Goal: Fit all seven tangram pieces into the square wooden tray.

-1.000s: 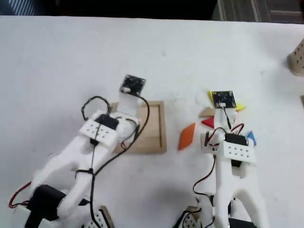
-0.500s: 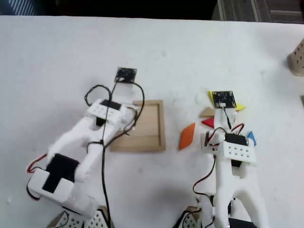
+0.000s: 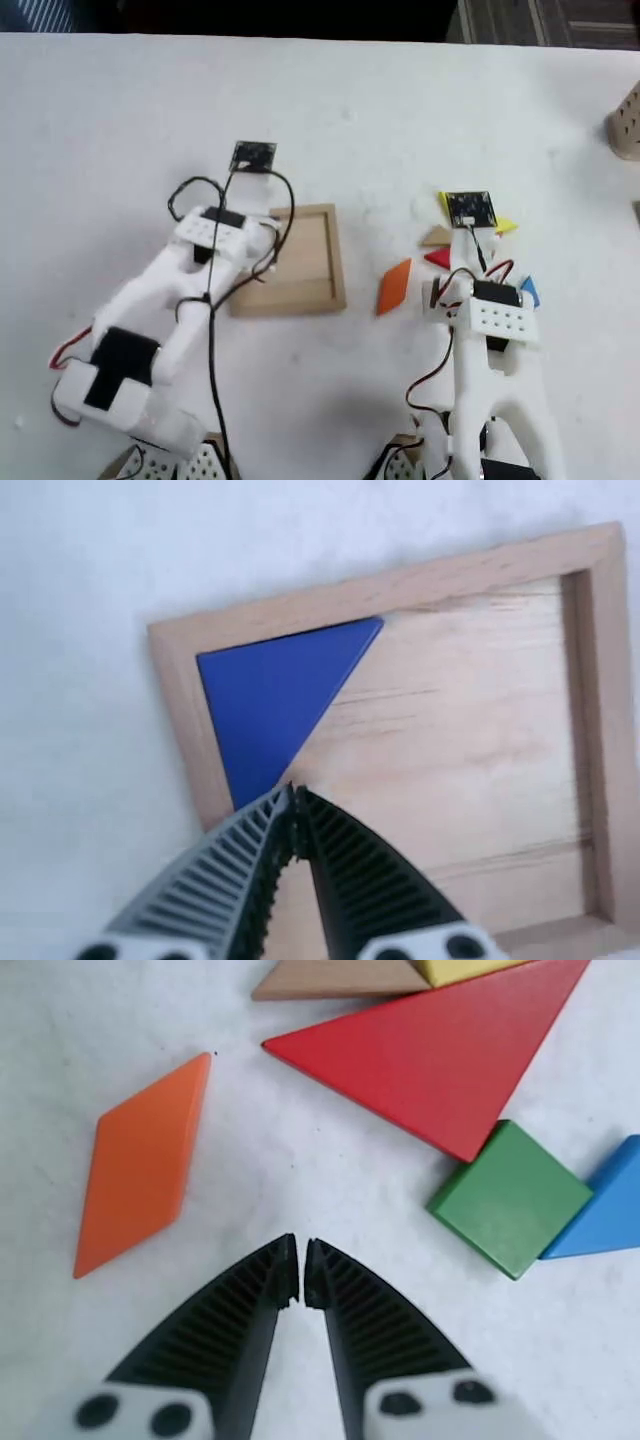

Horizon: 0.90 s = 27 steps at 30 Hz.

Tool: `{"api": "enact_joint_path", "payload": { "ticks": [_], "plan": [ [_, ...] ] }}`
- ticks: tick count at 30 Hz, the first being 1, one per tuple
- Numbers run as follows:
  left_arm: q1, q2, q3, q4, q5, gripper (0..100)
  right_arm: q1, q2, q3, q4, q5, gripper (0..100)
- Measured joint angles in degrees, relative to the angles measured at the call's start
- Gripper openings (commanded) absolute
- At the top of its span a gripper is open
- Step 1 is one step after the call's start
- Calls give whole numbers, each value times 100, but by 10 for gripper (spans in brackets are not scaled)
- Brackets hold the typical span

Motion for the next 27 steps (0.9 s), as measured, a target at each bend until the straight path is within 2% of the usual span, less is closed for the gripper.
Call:
{"api": "enact_joint_path", "payload": {
  "ticks": [5,13,20,27],
  "plan": [
    [281,-1275,791,-9,-9,27,0,0,0,0,0,18],
    [44,-3174,2374,-1108,-9,27,0,0,0,0,0,18],
    [-554,-3411,2400,-1248,-9,27,-141,0,-35,9,-9,18],
    [-879,-3411,2444,-1407,-9,27,-589,0,-712,413,-563,18]
  ]
}}
